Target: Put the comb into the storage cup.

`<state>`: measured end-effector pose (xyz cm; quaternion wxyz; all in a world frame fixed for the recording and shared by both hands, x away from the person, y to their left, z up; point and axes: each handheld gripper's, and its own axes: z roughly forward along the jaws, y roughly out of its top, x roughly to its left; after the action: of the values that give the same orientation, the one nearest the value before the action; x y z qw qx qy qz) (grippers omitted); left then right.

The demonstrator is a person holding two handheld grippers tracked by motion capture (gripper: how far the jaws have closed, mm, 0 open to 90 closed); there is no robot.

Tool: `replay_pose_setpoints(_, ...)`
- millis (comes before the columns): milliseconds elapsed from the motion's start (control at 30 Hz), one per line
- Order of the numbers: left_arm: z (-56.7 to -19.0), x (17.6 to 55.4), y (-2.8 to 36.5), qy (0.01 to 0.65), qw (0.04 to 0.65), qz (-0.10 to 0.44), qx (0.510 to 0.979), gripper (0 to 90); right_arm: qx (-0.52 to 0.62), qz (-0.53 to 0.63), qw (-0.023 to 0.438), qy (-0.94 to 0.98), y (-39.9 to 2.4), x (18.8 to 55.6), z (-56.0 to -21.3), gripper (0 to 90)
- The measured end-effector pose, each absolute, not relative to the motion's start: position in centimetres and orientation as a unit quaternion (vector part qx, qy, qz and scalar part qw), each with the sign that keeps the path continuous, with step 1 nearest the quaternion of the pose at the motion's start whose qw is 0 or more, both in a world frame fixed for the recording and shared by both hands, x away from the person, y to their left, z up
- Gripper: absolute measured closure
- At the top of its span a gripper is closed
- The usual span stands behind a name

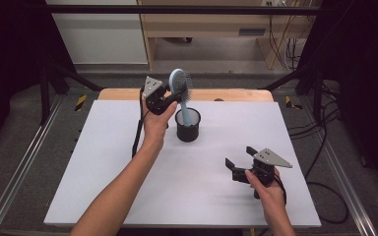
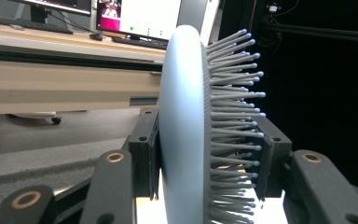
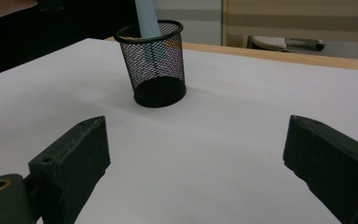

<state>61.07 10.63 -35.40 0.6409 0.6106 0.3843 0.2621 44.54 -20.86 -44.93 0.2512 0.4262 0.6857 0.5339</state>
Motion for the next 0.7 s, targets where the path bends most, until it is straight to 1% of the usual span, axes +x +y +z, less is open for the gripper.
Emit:
replay_pose_setpoints(133, -35.7, 61.1, 10.5, 0.384, 0.635, 0.269, 0.613, 52.2, 0.427, 0.534, 0.25, 0.686, -20.8, 44.5, -44.9, 7.1)
replay_pose_setpoints(700, -36.7, 61.2, 10.0, 0.387, 0.632, 0.261, 0.618, 52.2, 0.426, 0.536, 0.249, 0.685, -20.8, 44.6, -44.9, 7.1)
